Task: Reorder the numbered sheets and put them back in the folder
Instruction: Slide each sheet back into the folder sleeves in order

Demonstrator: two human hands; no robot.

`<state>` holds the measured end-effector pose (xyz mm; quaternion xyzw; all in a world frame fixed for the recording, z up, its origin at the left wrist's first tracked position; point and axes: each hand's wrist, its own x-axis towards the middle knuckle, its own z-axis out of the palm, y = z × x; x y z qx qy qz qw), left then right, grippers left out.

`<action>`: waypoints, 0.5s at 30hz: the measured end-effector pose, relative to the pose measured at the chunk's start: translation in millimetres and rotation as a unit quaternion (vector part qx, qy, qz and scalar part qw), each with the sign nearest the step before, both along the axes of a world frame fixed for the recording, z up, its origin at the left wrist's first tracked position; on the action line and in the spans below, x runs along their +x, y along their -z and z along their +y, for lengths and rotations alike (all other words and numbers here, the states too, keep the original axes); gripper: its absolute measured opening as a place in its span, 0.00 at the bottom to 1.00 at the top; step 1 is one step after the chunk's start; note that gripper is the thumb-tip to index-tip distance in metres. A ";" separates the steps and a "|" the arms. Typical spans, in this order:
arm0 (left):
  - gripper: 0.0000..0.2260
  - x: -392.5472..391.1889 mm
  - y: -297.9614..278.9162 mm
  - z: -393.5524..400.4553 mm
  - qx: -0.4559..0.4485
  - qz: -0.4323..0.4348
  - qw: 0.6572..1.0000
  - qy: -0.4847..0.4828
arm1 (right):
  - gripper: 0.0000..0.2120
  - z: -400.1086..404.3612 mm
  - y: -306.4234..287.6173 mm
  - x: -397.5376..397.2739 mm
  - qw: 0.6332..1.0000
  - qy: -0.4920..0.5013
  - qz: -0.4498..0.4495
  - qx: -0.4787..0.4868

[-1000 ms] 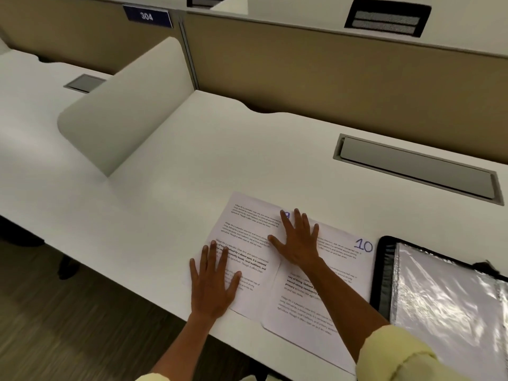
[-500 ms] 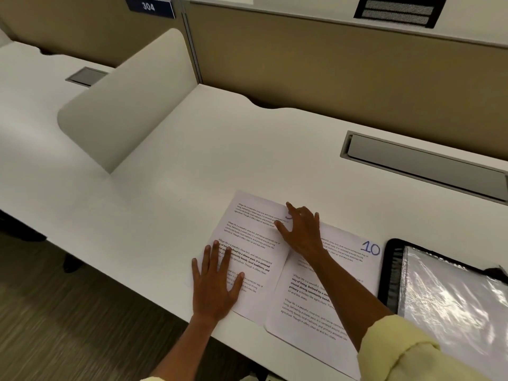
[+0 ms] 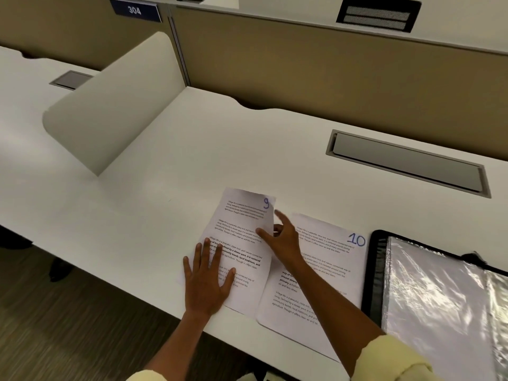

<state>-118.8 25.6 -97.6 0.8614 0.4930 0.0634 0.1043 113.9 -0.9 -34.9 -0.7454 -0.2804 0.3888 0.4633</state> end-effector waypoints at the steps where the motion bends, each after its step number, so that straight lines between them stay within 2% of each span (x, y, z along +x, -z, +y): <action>1: 0.34 -0.2 -0.3 0.6 -0.001 0.002 1.000 0.000 | 0.31 -3.5 0.6 -4.3 1.000 -0.019 -0.003 -0.013; 5: 0.35 -1.3 -0.5 2.5 -0.012 -0.007 1.000 0.005 | 0.15 -19.9 1.4 -22.7 0.997 -0.041 -0.051 -0.036; 9: 0.36 -4.3 -2.8 4.4 -0.032 -0.055 0.998 0.008 | 0.09 -30.2 -3.9 -30.9 0.998 0.006 -0.062 -0.027; 11: 0.37 -6.3 -6.5 5.1 -0.048 -0.096 0.994 -0.002 | 0.09 -36.4 -6.0 -34.1 0.998 0.030 -0.059 -0.013; 15: 0.37 -13.5 -15.8 7.8 -0.090 -0.157 0.983 -0.043 | 0.15 -55.7 -11.6 -41.6 0.996 0.082 -0.036 0.001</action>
